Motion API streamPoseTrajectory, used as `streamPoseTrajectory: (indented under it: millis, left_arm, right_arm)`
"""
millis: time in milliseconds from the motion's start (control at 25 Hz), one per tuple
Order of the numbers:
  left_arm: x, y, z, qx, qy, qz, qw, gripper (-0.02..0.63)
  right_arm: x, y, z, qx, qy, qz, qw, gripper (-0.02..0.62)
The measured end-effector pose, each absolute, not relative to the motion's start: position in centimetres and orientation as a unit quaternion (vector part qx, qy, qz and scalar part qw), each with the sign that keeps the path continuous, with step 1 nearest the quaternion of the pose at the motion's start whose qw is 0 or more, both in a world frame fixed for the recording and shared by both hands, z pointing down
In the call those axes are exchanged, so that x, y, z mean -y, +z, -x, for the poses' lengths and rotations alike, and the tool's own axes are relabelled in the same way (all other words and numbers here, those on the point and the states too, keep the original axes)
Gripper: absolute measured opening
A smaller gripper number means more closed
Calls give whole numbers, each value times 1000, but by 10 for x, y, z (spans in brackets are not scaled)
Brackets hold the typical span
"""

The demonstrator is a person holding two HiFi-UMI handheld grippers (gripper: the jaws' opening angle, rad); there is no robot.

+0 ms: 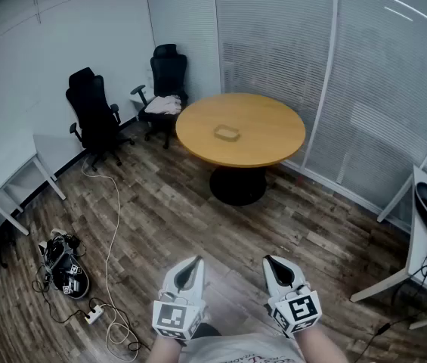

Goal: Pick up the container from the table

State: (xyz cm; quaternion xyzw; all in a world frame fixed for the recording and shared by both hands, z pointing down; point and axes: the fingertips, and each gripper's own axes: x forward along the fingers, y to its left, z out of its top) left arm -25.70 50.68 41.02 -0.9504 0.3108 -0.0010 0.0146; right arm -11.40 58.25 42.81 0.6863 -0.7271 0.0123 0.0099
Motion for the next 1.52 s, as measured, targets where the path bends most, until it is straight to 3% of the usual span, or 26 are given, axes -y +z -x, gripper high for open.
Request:
streamPoseTrajectory:
  millis: [520,880,1520]
  left_arm:
    - [-500,424,253,-317,-20,948,5,6]
    - [-468,438,247,-322,-29,946,-5,6]
    - [-219,431,294,-280,-22,960,-13,6]
  right_arm:
    - [-582,440,104,720,58,-691,-33,3]
    - [-553,454,96,715,50,-697,6,3]
    - [-327,455,128,647,81,-758,9,3]
